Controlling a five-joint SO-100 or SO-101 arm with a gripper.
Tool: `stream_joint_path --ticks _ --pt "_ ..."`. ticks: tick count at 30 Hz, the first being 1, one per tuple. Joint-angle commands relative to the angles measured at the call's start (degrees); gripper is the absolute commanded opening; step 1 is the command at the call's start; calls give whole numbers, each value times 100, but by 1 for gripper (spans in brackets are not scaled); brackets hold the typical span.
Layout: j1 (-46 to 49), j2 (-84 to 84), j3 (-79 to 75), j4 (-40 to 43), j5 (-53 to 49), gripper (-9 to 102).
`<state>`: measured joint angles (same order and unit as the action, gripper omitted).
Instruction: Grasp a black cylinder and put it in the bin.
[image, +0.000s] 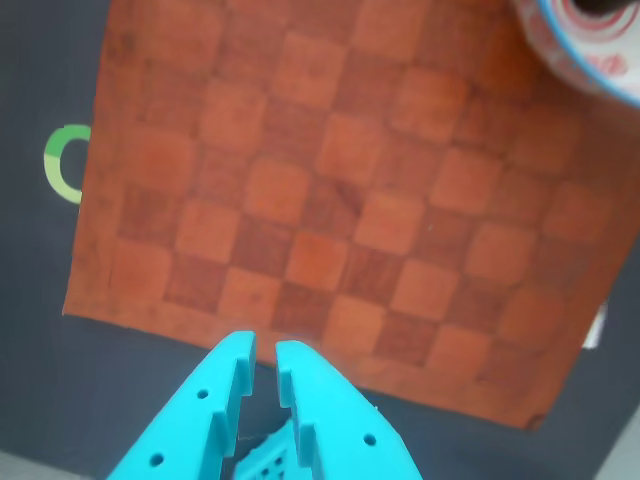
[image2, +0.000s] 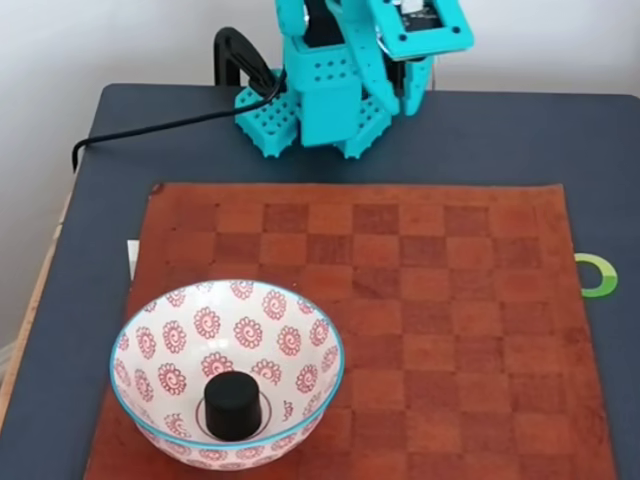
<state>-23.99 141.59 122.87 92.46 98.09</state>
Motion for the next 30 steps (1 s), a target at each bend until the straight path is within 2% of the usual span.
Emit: stream_joint_path --ticks 1,9,23,30 --pt "-396 545 325 -62 334 0" --pt "-1046 1644 1248 -88 1055 0" --pt "-1327 3182 3454 -1793 1266 0" --pt "-1310 3779 4315 -2259 1266 0"
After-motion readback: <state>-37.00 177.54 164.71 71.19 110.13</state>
